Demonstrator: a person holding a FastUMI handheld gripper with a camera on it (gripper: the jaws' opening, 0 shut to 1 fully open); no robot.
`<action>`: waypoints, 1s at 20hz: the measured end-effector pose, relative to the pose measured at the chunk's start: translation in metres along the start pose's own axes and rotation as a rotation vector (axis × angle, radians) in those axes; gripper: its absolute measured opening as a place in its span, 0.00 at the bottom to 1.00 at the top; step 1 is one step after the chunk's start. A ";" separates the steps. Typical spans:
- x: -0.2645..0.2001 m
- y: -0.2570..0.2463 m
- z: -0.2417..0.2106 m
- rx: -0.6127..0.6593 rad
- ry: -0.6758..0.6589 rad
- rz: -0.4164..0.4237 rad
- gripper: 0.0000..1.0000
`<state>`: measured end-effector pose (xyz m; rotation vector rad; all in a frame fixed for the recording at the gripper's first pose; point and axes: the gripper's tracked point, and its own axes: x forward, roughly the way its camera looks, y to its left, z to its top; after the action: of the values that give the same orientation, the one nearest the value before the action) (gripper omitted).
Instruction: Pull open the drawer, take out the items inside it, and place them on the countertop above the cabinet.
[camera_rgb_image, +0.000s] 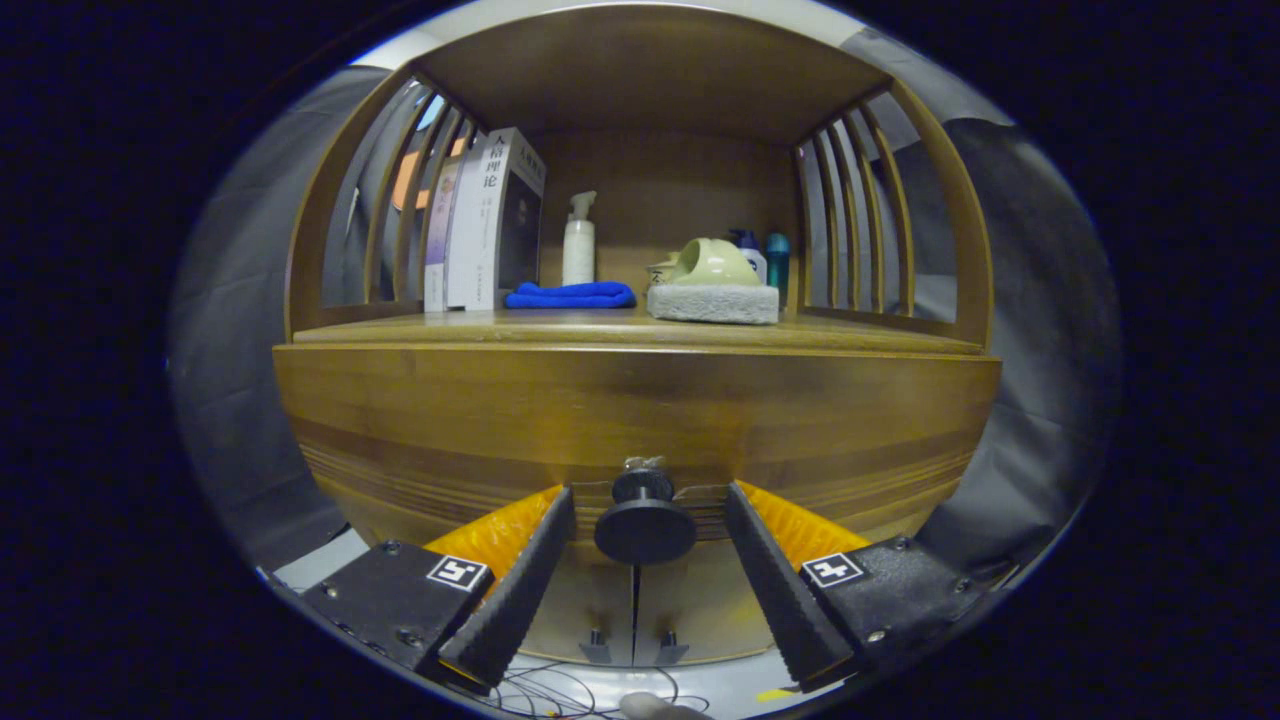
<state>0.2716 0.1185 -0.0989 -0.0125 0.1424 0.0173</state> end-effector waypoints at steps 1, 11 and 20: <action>0.001 0.000 0.001 0.007 0.005 0.004 1.00; 0.004 0.001 0.000 0.002 0.021 -0.005 1.00; -0.018 -0.009 0.016 -0.004 0.136 0.022 1.00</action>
<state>0.2565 0.1092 -0.0806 -0.0159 0.2786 0.0385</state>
